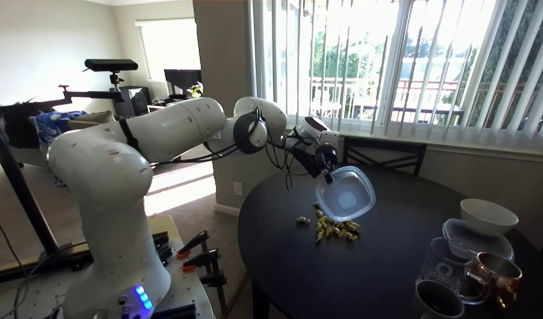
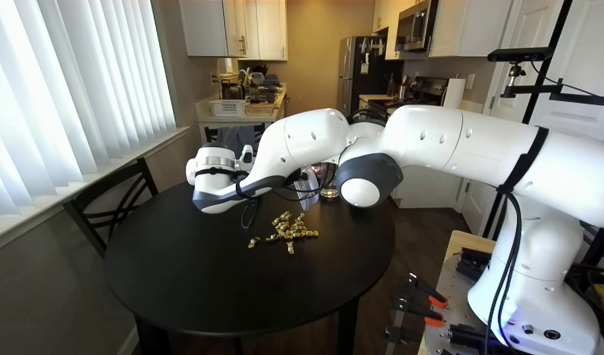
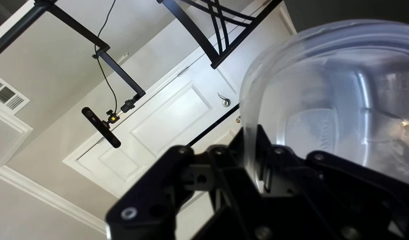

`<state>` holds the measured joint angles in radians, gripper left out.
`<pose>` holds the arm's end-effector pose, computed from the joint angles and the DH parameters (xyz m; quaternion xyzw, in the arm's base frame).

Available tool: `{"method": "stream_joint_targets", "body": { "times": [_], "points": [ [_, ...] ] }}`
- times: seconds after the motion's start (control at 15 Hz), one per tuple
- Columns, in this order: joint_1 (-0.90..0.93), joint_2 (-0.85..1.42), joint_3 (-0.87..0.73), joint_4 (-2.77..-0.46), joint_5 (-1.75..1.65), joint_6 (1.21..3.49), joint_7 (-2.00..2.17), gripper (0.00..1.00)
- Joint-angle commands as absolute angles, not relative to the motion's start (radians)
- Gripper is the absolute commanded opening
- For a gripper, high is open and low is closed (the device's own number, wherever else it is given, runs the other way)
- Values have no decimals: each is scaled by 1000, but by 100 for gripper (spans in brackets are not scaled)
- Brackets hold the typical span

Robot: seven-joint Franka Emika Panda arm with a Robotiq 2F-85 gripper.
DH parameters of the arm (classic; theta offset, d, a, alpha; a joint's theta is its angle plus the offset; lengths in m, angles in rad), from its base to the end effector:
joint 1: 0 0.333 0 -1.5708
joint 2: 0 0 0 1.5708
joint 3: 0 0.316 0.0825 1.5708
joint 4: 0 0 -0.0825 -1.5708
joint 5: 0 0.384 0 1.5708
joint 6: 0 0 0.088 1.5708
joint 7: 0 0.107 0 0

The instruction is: Lift the lunch box and pour the sweets on the table

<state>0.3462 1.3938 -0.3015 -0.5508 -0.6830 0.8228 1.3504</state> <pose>0.6788 0.0615 0.1860 0.5719 -0.4929 -0.0048 0.6557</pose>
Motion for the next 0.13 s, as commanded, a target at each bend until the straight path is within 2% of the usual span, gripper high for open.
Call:
{"method": "stream_joint_targets", "body": {
  "times": [0.0,0.07],
  "points": [
    [326,1405,-307,-495,-676,808,1318,1],
    [323,1404,-305,-490,-675,810,1321,1]
  ]
}}
